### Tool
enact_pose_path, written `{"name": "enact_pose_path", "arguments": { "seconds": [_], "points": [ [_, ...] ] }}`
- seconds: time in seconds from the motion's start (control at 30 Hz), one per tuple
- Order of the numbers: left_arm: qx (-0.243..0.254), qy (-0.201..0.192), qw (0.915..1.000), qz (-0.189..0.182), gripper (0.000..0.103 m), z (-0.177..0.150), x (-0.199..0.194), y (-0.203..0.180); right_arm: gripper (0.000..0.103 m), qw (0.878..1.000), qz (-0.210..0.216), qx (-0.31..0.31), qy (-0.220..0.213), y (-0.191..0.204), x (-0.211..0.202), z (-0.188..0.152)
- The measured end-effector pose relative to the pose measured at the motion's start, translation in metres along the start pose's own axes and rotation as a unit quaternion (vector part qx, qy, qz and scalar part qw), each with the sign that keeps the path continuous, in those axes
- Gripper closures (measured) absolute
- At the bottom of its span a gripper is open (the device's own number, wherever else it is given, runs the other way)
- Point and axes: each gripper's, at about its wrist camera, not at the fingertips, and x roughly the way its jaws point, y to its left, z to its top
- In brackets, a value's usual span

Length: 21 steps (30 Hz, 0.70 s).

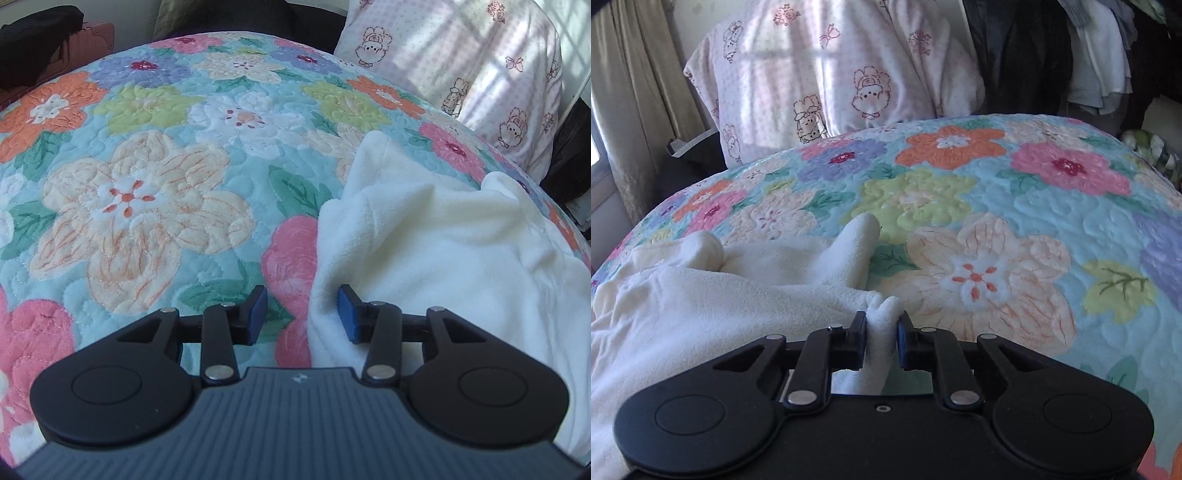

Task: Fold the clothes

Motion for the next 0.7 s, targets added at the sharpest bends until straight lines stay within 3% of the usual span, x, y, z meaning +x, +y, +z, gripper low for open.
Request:
{"name": "enact_pose_path", "arguments": {
  "seconds": [0.07, 0.13, 0.3, 0.43, 0.53, 0.63, 0.7],
  "points": [
    [-0.014, -0.005, 0.9998, 0.01, 0.062, 0.002, -0.015, 0.006, 0.058, 0.999, -0.023, 0.03, -0.015, -0.005, -0.016, 0.008],
    [-0.046, -0.004, 0.9989, -0.006, 0.062, 0.001, -0.027, 0.016, 0.058, 0.997, -0.019, 0.068, -0.03, -0.01, -0.042, 0.008],
    [-0.133, 0.016, 0.9875, -0.083, 0.062, -0.013, -0.054, 0.036, 0.045, 0.986, 0.092, 0.141, -0.018, -0.002, -0.098, -0.037],
    [-0.126, 0.022, 0.988, -0.087, 0.062, -0.039, -0.073, 0.027, 0.043, 0.976, 0.155, 0.153, 0.022, 0.021, -0.123, -0.097],
    [-0.117, 0.022, 0.9895, -0.082, 0.062, -0.06, -0.087, 0.027, 0.041, 0.973, 0.156, 0.163, 0.042, 0.033, -0.138, -0.135],
    [-0.141, 0.022, 0.984, -0.107, 0.06, -0.071, -0.099, 0.036, 0.04, 0.977, 0.137, 0.159, 0.036, 0.041, -0.156, -0.153],
    [-0.169, 0.025, 0.9756, -0.138, 0.06, -0.077, -0.104, 0.046, 0.039, 0.976, 0.138, 0.166, 0.041, 0.041, -0.16, -0.158]
  ]
}}
